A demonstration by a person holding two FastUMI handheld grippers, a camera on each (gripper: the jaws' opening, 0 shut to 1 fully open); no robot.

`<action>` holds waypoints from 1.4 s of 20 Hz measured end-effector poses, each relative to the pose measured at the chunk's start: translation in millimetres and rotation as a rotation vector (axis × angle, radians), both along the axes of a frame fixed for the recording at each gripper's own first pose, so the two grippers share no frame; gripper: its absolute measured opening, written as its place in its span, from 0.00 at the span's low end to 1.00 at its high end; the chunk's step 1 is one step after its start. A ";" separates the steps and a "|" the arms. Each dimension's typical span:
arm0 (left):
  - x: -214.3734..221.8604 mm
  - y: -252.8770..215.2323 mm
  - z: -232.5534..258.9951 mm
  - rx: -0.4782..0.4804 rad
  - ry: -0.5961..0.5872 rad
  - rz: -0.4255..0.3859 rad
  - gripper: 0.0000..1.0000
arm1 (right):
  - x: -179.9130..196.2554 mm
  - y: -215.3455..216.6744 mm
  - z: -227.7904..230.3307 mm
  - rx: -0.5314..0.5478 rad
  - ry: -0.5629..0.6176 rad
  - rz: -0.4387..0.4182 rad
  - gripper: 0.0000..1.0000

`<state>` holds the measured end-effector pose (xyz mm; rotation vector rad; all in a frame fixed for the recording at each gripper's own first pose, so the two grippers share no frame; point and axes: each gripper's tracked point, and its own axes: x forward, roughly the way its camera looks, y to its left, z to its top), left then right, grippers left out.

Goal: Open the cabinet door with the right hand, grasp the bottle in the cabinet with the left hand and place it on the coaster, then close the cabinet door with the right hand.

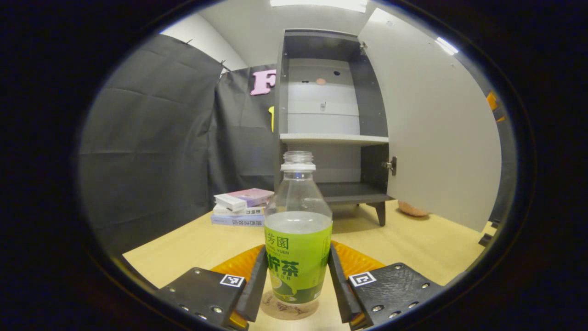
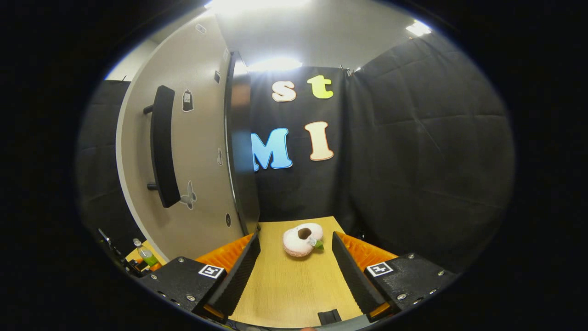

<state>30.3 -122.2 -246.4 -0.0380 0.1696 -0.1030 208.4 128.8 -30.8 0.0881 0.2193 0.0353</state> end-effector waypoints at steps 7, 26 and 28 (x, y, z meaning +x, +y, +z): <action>-0.4 11.1 -34.7 0.000 0.004 0.065 0.63 | 2.6 8.1 -6.4 -0.044 0.013 0.009 0.96; -21.2 2.1 39.3 0.109 -0.002 0.097 0.82 | 2.8 -5.4 13.8 -0.028 -0.061 0.012 0.96; -28.4 3.0 57.0 0.117 -0.005 0.102 0.86 | 4.1 -6.6 21.3 -0.020 -0.085 0.017 0.96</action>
